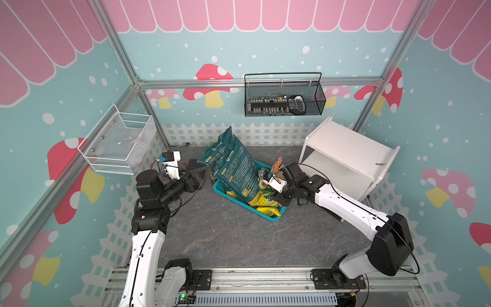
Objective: Take down the fertilizer bag from the shelf
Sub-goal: Place the fertilizer bag in the storage box, then reset both arms
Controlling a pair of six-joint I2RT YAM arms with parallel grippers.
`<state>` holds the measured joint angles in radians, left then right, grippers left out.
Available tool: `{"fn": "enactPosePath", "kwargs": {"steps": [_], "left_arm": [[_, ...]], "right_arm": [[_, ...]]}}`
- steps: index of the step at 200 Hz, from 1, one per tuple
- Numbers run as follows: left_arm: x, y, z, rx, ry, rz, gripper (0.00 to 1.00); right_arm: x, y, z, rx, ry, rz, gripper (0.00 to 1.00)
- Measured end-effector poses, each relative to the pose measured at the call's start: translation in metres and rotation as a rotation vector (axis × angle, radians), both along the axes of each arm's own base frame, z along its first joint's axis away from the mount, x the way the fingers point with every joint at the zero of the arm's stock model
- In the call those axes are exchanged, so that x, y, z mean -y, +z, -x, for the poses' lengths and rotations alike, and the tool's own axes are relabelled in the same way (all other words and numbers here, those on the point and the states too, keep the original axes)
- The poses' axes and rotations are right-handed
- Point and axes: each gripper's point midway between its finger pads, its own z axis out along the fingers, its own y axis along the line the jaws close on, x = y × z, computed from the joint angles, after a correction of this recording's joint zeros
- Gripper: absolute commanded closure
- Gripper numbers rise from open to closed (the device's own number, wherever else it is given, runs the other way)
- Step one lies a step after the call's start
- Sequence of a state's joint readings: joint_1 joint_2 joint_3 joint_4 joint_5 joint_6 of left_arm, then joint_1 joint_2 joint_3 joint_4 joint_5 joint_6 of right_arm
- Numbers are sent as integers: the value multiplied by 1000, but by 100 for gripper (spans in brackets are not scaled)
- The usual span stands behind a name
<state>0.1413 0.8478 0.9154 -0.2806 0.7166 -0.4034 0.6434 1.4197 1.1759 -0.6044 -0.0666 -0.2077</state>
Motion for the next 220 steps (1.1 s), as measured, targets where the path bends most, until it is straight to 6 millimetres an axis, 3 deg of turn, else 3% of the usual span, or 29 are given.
{"fn": "enactPosePath", "kwargs": {"steps": [14, 35, 53, 67, 81, 101, 125, 152, 188, 207, 220], "left_arm": [[-1, 1, 0, 3, 9, -2, 1], [-11, 3, -2, 8, 75, -14, 1], [-23, 12, -3, 18, 152, -40, 1], [-34, 25, -1, 57, 221, -61, 1], [-50, 33, 9, 111, 324, -77, 1], [-65, 27, 32, 233, 437, -96, 1], [-72, -6, 52, 365, 505, -98, 1], [-69, -59, 41, 374, 473, -116, 1], [-79, -95, 18, 294, 511, -81, 1], [-88, -146, 14, 209, 568, -74, 0], [-94, -183, 17, 135, 612, -90, 0]], "right_arm": [[2, 26, 0, 71, -8, -50, 0], [10, 81, 3, 225, -48, -169, 0], [33, 122, 18, 387, -133, -310, 0], [60, 132, 32, 484, -242, -422, 0], [89, 121, 42, 562, -364, -519, 0], [113, 74, 48, 619, -461, -548, 1], [132, 26, 45, 651, -561, -501, 0], [154, -5, 40, 717, -652, -414, 1], [174, -15, 38, 796, -726, -338, 1], [191, -20, 36, 818, -781, -317, 1], [204, -12, 34, 848, -831, -327, 0]]}}
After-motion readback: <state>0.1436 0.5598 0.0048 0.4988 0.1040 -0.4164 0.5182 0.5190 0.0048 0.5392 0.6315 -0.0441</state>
